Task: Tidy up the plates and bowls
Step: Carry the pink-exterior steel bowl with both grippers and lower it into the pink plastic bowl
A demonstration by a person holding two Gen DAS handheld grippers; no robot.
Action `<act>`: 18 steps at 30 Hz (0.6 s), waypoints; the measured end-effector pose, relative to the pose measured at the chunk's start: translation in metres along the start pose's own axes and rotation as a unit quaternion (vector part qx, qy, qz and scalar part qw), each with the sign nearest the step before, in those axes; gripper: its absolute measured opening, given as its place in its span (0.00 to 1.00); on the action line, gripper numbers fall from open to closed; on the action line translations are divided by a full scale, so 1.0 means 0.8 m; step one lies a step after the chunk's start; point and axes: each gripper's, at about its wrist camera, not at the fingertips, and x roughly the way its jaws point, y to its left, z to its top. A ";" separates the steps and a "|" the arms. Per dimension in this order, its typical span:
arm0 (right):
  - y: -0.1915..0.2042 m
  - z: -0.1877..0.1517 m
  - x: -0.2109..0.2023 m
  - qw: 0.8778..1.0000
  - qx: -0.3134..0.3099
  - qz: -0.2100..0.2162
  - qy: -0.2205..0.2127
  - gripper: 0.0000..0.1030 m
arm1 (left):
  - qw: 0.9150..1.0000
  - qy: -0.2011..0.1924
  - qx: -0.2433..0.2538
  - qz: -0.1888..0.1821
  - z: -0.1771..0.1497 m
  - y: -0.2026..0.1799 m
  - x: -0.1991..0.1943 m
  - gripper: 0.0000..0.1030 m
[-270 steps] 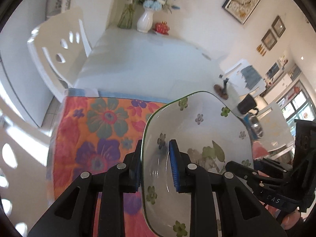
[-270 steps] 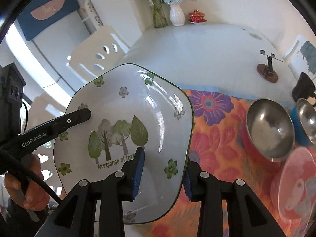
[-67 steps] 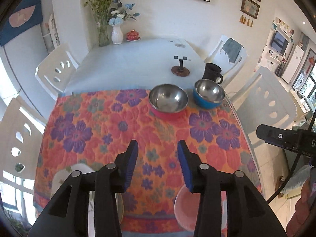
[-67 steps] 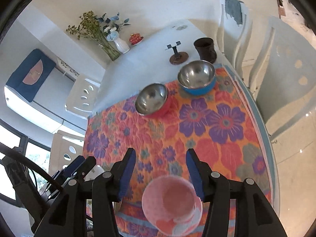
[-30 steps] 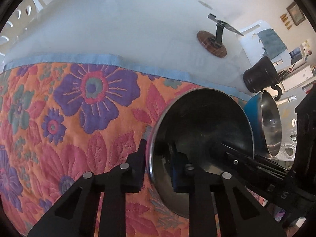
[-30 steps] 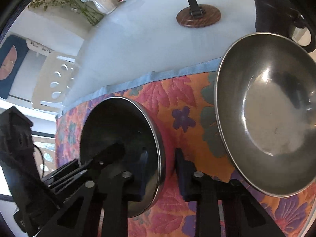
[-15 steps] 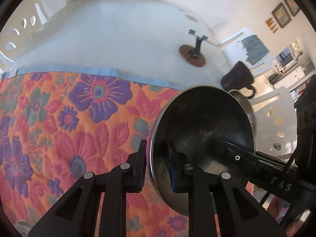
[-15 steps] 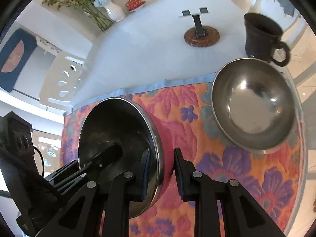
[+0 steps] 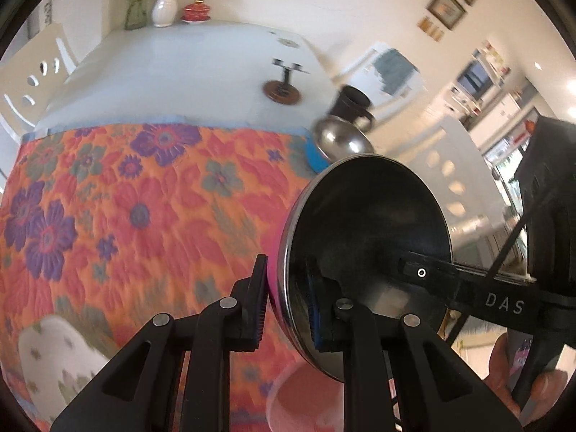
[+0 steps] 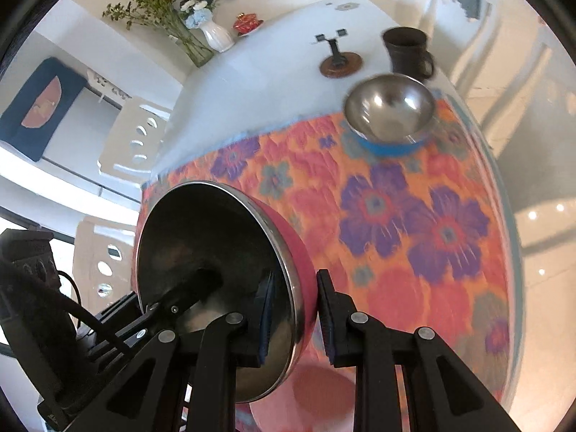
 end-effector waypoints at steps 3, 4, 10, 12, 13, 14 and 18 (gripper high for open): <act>-0.007 -0.040 -0.017 1.000 0.004 -0.025 0.005 0.22 | 1.000 0.013 0.017 -0.008 -0.034 -0.017 -0.006 0.16; -0.008 -0.052 -0.021 0.999 0.004 -0.031 0.007 0.22 | 1.000 0.017 0.022 -0.011 -0.043 -0.021 -0.007 0.16; -0.027 -0.123 -0.023 0.997 0.016 -0.063 0.040 0.22 | 0.997 0.069 0.021 -0.034 -0.108 -0.028 0.004 0.16; -0.032 -0.137 -0.019 0.996 0.021 -0.068 0.049 0.23 | 0.996 0.079 0.022 -0.032 -0.122 -0.031 0.007 0.16; -0.034 -0.144 -0.017 0.996 0.022 -0.070 0.053 0.22 | 0.996 0.083 0.024 -0.031 -0.127 -0.031 0.008 0.16; -0.034 -0.150 -0.017 0.996 0.023 -0.072 0.055 0.23 | 0.995 0.086 0.027 -0.030 -0.134 -0.032 0.010 0.16; -0.036 -0.163 -0.013 0.995 0.020 -0.081 0.060 0.23 | 0.995 0.096 0.018 -0.037 -0.150 -0.029 0.018 0.16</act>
